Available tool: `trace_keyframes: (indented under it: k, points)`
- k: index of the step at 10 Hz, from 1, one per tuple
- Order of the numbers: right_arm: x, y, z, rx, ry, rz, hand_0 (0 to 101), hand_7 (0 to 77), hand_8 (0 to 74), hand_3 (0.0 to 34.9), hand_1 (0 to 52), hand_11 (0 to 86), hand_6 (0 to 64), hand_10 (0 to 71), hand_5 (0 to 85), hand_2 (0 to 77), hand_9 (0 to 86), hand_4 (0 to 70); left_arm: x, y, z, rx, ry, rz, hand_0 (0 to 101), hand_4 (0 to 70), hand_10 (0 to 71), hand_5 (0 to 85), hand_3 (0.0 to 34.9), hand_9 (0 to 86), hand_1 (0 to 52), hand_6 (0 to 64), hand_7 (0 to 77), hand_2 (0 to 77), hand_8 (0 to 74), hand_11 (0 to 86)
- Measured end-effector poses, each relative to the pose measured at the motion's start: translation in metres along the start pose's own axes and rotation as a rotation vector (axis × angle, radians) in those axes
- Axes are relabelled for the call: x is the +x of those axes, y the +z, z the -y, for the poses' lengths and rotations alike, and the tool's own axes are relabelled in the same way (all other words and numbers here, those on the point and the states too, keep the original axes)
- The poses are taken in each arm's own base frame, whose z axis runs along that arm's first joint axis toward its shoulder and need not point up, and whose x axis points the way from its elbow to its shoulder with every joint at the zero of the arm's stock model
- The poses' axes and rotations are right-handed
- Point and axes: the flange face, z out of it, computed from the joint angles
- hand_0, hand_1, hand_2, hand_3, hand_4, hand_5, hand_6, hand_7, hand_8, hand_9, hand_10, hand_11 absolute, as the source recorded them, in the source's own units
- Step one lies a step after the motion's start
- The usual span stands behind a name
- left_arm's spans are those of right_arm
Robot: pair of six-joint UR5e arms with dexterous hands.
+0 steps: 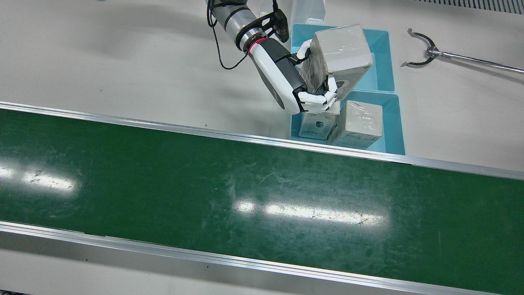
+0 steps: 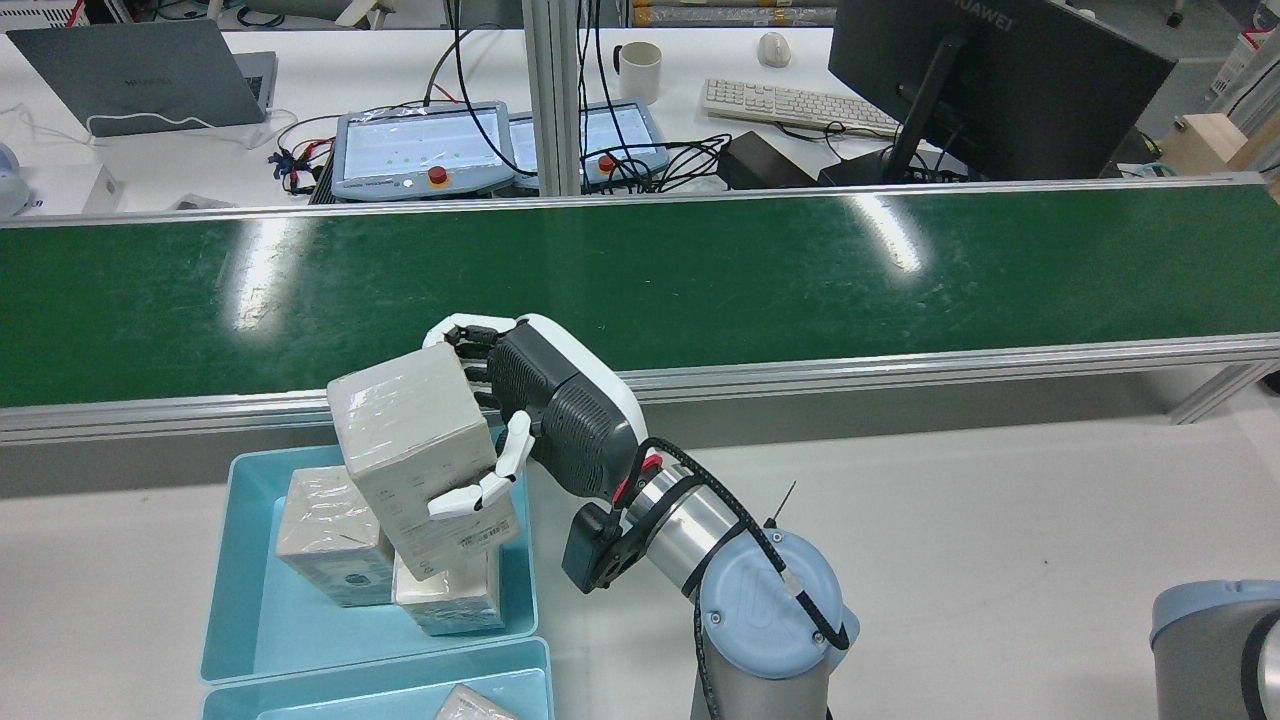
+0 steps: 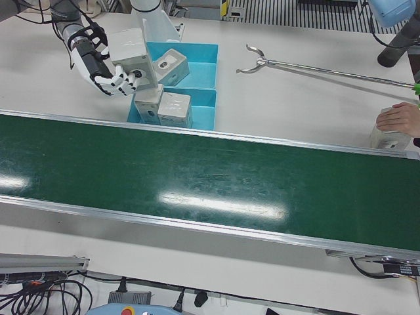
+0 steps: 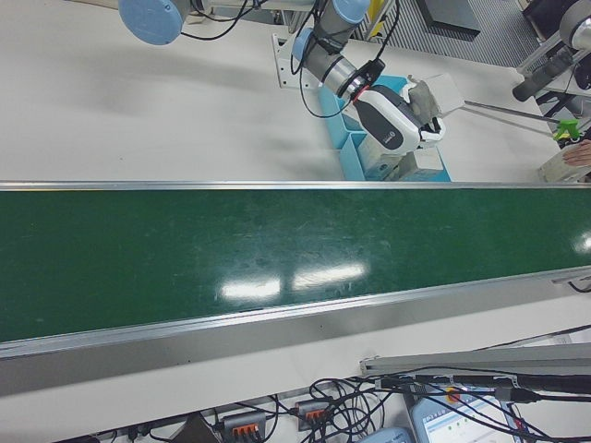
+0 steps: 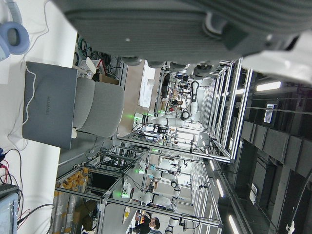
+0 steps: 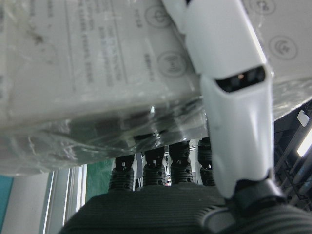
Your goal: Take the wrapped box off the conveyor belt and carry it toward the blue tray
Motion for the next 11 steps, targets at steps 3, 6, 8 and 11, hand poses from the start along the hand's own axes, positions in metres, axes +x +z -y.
trace_keyframes:
  k: [3, 6, 8, 11]
  points:
    - [0.026, 0.005, -0.016, -0.017, -0.001, -0.023, 53, 58.4, 43.6, 1.3, 8.7, 36.5, 37.6, 38.7, 32.7, 19.1, 44.2, 20.2, 0.000, 0.000, 0.000, 0.000, 0.000, 0.000, 0, 0.0, 0.5, 1.1, 0.0, 0.0, 0.0, 0.0, 0.5, 1.1, 0.5, 0.0]
    - [0.033, 0.004, -0.020, -0.020, -0.001, -0.032, 62, 32.2, 15.8, 4.0, 19.6, 7.6, 10.4, 3.8, 15.8, 17.5, 22.9, 15.8, 0.000, 0.000, 0.000, 0.000, 0.000, 0.000, 0, 0.0, 0.0, 1.1, 0.0, 0.0, 0.0, 0.0, 0.5, 1.1, 0.5, 0.0]
    - [0.034, 0.004, -0.020, -0.021, 0.000, -0.035, 57, 21.8, 15.8, 7.4, 20.7, 7.6, 2.2, 3.8, 14.7, 10.9, 22.9, 12.5, 0.000, 0.000, 0.000, 0.000, 0.000, 0.000, 0, 0.0, 0.0, 0.5, 0.0, 0.0, 0.0, 0.0, 0.5, 0.5, 0.5, 0.5]
    - [0.030, 0.001, -0.024, -0.031, 0.010, -0.034, 52, 24.0, 0.0, 16.3, 16.9, 1.6, 6.0, 0.0, 14.7, 11.4, 1.6, 14.7, 0.000, 0.000, 0.000, 0.000, 0.000, 0.000, 0, 0.0, 0.5, 1.1, 0.0, 0.0, 0.0, 0.0, 0.5, 1.1, 0.5, 0.0]
